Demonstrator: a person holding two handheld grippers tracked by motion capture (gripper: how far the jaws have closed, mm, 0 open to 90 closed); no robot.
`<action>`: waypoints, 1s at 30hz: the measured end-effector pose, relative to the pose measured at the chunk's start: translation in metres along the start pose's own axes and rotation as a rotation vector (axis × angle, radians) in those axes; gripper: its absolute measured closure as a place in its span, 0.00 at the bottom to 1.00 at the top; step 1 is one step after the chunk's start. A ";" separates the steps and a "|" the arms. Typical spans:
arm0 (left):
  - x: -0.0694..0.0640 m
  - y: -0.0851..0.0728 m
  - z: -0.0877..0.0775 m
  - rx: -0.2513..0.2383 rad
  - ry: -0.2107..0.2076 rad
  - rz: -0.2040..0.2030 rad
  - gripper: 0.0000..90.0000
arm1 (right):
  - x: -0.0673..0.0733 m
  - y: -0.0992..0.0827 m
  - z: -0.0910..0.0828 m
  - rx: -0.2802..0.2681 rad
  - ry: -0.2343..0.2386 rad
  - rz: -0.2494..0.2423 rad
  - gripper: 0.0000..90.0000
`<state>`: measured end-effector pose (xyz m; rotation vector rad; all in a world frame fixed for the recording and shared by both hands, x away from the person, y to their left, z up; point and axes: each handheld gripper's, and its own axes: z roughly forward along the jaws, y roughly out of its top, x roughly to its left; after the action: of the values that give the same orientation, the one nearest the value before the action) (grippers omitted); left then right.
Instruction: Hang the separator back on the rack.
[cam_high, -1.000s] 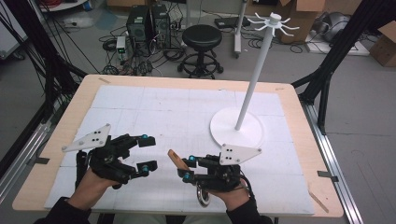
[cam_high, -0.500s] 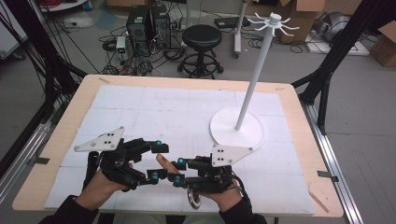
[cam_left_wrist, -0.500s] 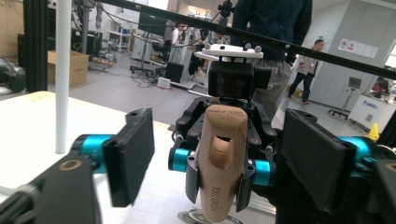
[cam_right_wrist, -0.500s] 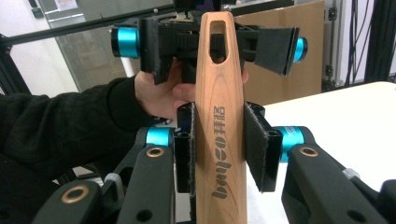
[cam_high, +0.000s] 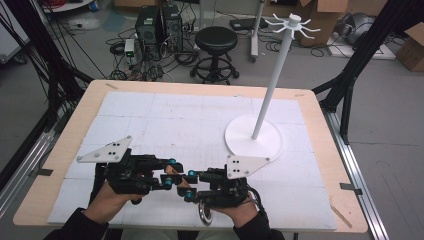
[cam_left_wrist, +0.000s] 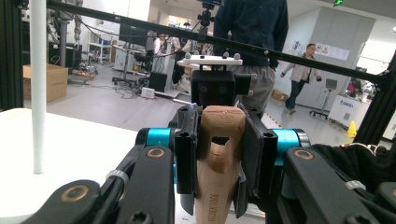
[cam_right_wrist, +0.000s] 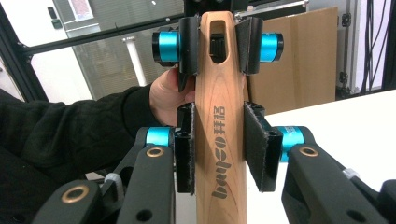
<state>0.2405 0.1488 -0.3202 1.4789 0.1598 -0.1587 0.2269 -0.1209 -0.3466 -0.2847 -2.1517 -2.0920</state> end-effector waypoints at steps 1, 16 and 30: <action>0.000 0.000 0.000 0.003 0.004 0.004 0.78 | 0.000 0.000 0.000 0.001 0.003 0.001 0.74; -0.010 0.014 0.008 0.041 0.045 0.017 0.78 | -0.002 0.001 -0.002 -0.029 0.034 0.038 0.71; -0.014 0.026 -0.003 0.021 0.211 0.041 0.78 | 0.006 -0.009 -0.002 0.033 -0.209 0.002 0.32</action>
<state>0.2324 0.1543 -0.2918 1.5171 0.2984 0.0298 0.2187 -0.1230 -0.3544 -0.5239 -2.2952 -2.1074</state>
